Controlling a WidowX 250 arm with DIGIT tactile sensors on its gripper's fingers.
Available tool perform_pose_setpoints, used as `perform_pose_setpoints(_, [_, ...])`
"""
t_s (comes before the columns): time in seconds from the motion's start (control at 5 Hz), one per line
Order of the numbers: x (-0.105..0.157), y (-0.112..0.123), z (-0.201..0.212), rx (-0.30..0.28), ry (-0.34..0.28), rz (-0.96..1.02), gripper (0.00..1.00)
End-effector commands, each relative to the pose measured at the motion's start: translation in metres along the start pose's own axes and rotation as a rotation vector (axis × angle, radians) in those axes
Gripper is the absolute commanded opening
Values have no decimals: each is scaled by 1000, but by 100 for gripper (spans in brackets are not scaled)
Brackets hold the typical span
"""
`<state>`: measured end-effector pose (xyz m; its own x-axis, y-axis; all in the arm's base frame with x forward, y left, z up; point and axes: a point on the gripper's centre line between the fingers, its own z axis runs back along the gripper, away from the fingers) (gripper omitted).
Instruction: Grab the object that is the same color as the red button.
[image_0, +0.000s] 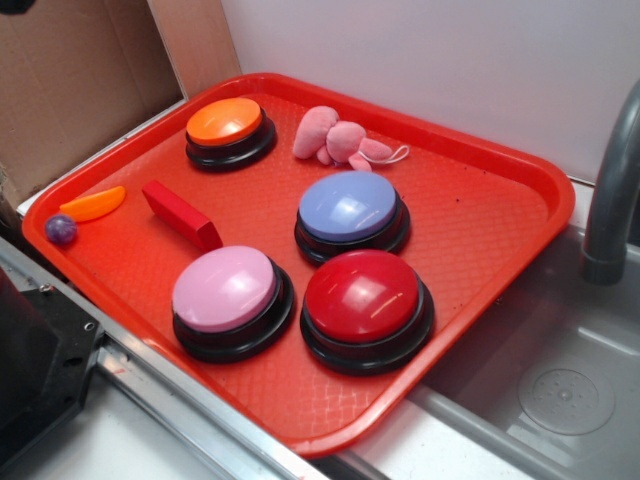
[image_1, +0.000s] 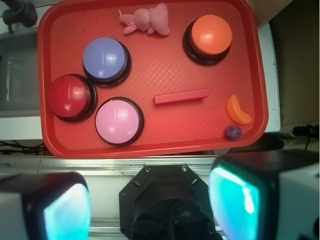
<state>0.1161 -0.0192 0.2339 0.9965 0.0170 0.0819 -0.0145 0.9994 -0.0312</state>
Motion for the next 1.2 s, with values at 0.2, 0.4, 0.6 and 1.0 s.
perform_pose_setpoints(0.2, [9,7,-11,-37,-12,143,100])
perform_pose_setpoints(0.4, [23,17,-37,-33,5,321,100])
perform_pose_setpoints(0.6, [34,28,-64,-44,-14,514,100])
perform_pose_setpoints(1.0, [51,53,-120,21,-119,1000,100])
